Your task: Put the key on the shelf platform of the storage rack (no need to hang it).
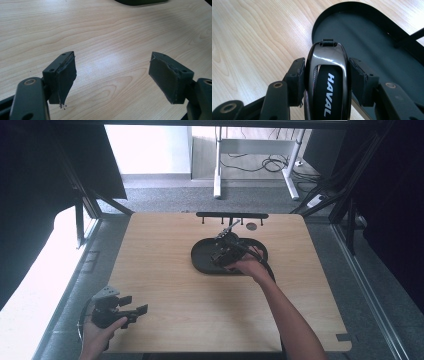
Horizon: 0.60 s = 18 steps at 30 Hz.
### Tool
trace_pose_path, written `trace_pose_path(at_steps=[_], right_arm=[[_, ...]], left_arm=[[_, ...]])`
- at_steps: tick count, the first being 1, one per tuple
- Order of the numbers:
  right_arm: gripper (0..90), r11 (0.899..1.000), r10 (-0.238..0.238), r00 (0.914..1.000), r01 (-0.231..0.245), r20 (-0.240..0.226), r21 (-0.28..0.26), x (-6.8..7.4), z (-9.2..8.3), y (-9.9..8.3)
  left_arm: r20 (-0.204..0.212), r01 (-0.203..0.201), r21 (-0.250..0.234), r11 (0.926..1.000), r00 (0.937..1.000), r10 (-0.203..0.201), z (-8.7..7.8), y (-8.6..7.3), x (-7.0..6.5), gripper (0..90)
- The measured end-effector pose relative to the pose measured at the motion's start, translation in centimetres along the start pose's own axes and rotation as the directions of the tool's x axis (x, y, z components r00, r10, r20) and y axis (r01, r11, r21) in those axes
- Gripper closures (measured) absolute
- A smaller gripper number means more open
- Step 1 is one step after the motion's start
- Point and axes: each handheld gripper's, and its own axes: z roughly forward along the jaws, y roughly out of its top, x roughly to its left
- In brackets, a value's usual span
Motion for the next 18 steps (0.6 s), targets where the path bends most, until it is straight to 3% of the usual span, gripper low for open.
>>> trace_pose_path(at_steps=[18], right_arm=[[49.4, 0.999, 0.041, 0.9987, -0.042, 0.029, 0.018, -2.3, 1.2, -0.2]], left_arm=[[-0.002, 0.004, -0.007, 1.0000, 1.0000, -0.004, -0.1, 0.0, 0.0, 22.1]])
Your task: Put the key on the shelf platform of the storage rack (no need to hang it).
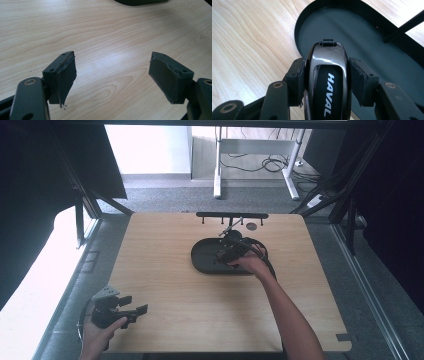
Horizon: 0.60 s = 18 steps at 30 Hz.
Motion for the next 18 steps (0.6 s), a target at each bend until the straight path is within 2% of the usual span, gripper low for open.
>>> trace_pose_path(at_steps=[18], right_arm=[[49.4, 1.000, 0.019, 0.9998, -0.019, 0.011, 0.014, -1.9, 2.2, 0.9]], left_arm=[[0.004, -0.003, 0.003, 1.0000, 1.0000, 0.003, 0.0, 0.0, 0.0, 22.2]])
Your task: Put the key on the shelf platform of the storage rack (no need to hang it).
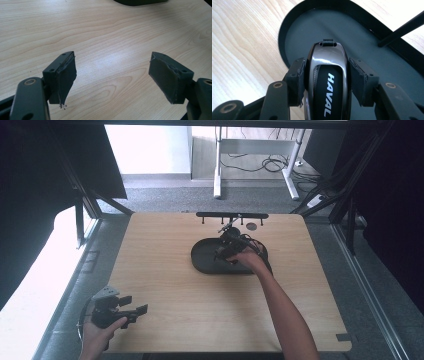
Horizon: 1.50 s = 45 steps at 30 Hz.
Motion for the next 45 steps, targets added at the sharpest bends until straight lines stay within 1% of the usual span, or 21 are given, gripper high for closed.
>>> trace_pose_path(at_steps=[8, 11, 14, 18, 21, 28, 32, 41, 45], right_arm=[[49.3, 1.000, 0.007, 1.0000, -0.007, 0.006, 0.014, -0.7, 1.4, 0.0], [49.3, 1.000, 0.000, 0.9999, 0.000, 0.010, 0.020, -0.9, 1.9, 0.0], [49.4, 1.000, 0.004, 1.0000, -0.004, 0.006, 0.022, -0.9, 2.1, 0.0], [49.4, 1.000, -0.002, 1.0000, 0.002, 0.008, 0.029, -1.0, 2.3, -0.1], [49.3, 0.999, -0.003, 1.0000, 0.003, 0.008, 0.035, -1.2, 2.4, -0.3], [49.3, 0.998, 0.007, 0.9998, -0.008, 0.016, 0.056, -2.3, 2.6, -1.3], [49.3, 0.998, 0.011, 0.9998, -0.012, 0.019, 0.059, -2.9, 2.8, -1.9], [49.3, 0.997, -0.001, 0.9996, -0.001, 0.029, 0.076, -3.6, 3.6, -2.6], [49.3, 0.997, -0.025, 0.9991, 0.022, 0.033, 0.076, -3.7, 3.9, -2.7]], left_arm=[[-0.001, 0.001, 0.004, 1.0000, 1.0000, -0.001, 0.0, 0.0, 0.0, 22.2], [0.000, 0.001, 0.004, 1.0000, 1.0000, -0.001, 0.0, 0.0, 0.0, 22.2], [0.000, 0.004, 0.001, 1.0000, 1.0000, -0.004, 0.0, 0.0, 0.0, 22.2], [0.001, 0.004, 0.001, 1.0000, 1.0000, -0.004, 0.0, 0.0, 0.0, 22.1], [0.000, 0.002, 0.000, 1.0000, 1.0000, -0.002, 0.0, 0.0, 0.0, 22.2], [0.000, 0.002, 0.001, 1.0000, 1.0000, -0.002, 0.0, 0.0, 0.0, 22.2], [0.000, 0.002, 0.005, 1.0000, 1.0000, -0.002, 0.0, 0.0, 0.0, 22.2], [-0.001, 0.002, 0.005, 1.0000, 1.0000, -0.002, 0.0, 0.0, 0.0, 22.1], [-0.001, -0.001, 0.006, 1.0000, 1.0000, 0.001, 0.0, 0.0, 0.0, 22.1]])
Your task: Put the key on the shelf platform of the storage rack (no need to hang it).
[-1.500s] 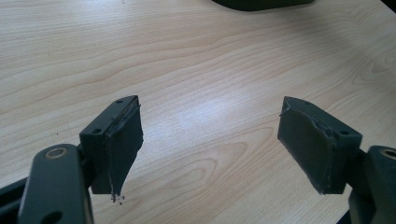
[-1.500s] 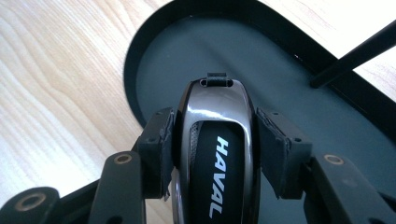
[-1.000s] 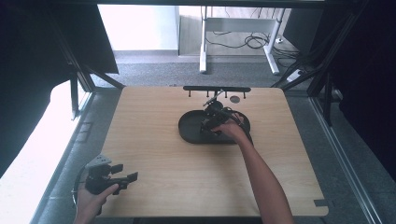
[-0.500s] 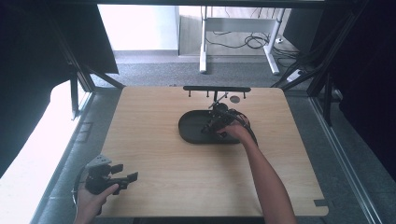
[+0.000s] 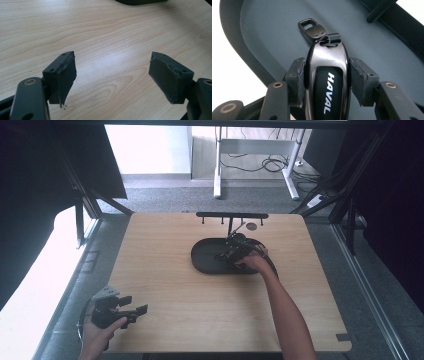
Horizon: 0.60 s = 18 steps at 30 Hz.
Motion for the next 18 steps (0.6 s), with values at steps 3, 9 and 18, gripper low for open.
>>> trace_pose_path(at_steps=[3, 9, 18], right_arm=[[49.3, 1.000, 0.002, 1.0000, -0.002, 0.000, 0.006, 0.0, 0.2, 0.0], [49.2, 1.000, -0.019, 0.9998, 0.019, 0.007, 0.003, -0.1, 0.8, -0.2], [49.2, 1.000, -0.003, 0.9999, 0.002, 0.015, 0.026, -0.2, 1.7, -0.5]], left_arm=[[0.000, -0.001, 0.001, 1.0000, 1.0000, 0.001, 0.0, 0.0, 0.0, 22.1], [0.000, 0.001, 0.002, 1.0000, 1.0000, -0.001, 0.0, 0.0, 0.0, 22.1], [0.001, -0.001, 0.005, 1.0000, 1.0000, 0.001, 0.0, 0.0, 0.0, 22.1]])
